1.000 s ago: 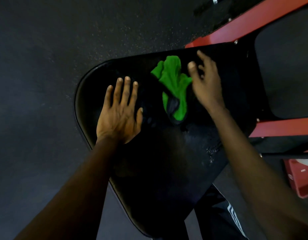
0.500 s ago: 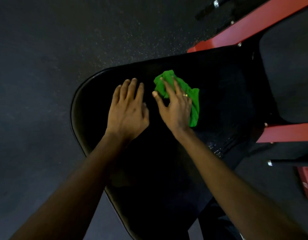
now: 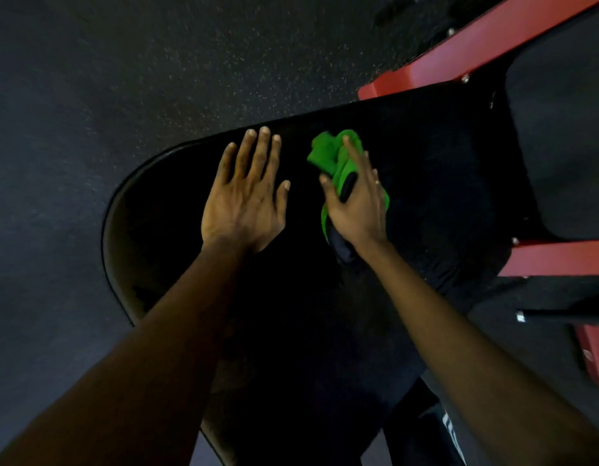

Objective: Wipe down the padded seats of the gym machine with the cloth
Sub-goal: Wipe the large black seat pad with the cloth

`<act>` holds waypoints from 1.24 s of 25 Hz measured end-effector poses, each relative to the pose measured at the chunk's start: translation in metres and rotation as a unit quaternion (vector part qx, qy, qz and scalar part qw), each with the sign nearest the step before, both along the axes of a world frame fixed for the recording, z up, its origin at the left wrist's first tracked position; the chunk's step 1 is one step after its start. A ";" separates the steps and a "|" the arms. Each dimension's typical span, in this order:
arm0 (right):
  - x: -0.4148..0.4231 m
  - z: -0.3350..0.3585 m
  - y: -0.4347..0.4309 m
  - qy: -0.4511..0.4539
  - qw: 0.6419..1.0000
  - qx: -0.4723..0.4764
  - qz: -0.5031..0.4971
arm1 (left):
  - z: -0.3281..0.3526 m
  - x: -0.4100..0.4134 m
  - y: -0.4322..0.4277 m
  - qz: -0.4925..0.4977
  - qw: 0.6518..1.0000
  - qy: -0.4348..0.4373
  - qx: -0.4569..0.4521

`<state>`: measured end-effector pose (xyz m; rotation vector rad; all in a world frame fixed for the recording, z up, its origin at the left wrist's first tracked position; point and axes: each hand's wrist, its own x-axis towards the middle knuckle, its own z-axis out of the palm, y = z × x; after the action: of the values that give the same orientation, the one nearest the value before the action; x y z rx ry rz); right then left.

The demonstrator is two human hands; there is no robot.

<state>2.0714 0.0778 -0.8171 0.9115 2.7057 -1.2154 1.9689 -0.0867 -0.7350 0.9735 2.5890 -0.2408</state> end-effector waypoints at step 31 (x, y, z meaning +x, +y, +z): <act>-0.087 -0.015 0.064 -0.066 0.982 -0.005 -0.179 | -0.003 0.001 0.001 -0.016 1.000 0.018 -0.009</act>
<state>1.9845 0.1415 -0.8323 1.4706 2.5004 -1.1642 1.9699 -0.0856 -0.7383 1.0144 2.6001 -0.2934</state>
